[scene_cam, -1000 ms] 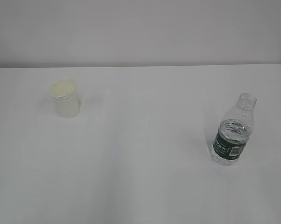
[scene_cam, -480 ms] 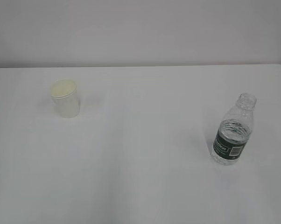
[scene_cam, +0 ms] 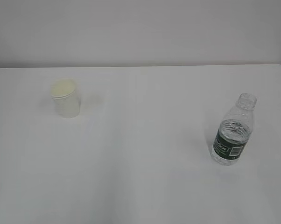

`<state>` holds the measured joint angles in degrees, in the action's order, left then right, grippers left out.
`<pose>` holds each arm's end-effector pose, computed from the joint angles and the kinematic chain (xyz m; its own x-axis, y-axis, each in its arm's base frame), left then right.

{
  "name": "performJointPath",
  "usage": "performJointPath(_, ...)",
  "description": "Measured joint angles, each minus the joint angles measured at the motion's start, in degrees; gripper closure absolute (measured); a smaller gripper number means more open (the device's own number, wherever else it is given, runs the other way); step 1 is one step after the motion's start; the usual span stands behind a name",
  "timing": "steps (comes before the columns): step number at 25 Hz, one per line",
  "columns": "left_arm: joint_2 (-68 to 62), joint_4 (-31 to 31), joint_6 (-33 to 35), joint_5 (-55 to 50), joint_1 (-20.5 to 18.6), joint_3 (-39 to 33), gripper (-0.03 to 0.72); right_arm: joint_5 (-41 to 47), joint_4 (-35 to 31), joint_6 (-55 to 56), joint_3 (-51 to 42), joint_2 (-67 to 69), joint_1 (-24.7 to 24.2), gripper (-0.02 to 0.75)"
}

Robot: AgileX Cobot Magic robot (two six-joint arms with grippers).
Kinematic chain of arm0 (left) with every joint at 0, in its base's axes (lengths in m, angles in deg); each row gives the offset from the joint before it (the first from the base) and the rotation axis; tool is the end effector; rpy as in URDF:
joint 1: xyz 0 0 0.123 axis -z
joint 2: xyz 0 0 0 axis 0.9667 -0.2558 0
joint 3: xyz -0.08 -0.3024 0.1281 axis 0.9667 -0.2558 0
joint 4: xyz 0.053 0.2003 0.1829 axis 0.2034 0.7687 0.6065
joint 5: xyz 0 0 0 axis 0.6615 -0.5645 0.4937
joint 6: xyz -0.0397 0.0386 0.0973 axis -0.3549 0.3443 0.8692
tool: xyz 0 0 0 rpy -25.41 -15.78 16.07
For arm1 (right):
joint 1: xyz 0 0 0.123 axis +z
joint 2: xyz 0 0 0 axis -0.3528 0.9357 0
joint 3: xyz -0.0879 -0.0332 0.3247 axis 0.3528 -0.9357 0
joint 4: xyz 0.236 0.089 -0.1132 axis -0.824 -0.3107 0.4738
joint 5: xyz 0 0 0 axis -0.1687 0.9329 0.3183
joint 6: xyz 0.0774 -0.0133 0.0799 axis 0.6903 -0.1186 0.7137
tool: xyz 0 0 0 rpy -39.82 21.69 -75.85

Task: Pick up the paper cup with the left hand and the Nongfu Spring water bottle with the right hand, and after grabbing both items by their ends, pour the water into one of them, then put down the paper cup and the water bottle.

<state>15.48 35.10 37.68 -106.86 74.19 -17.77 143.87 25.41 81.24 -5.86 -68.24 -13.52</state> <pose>-0.0223 -0.0061 0.2852 -0.4666 -0.0146 -0.8844 0.0247 0.9993 -0.0295 -0.0222 -0.0104 0.2697 -0.5002 -0.1630 -0.8504 -0.1177 0.9858 -0.1197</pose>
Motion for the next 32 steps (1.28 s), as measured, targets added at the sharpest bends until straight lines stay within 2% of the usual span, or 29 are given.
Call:
performJointPath(20, 0.0, 0.0, 0.0, 0.0, 0.0, 0.0, 0.278, 0.0, 0.0, 0.0, 0.0, 0.0, 0.0, 0.165)
performJointPath(23, 0.0, 0.0, 0.0, 0.0, 0.0, 0.0, 0.253, 0.0, 0.0, 0.0, 0.0, 0.0, 0.0, 0.165)
performJointPath(29, -0.2, 0.0, 0.0, -0.5, 0.0, 1.7, 0.153, -1.1, 0.0, 0.0, 1.4, 0.0, 0.0, 0.165)
performJointPath(32, -2.0, 0.0, 0.0, -1.0, 0.0, 2.9, 0.139, -3.3, 0.0, 0.0, 1.6, 0.0, 0.0, 0.165)
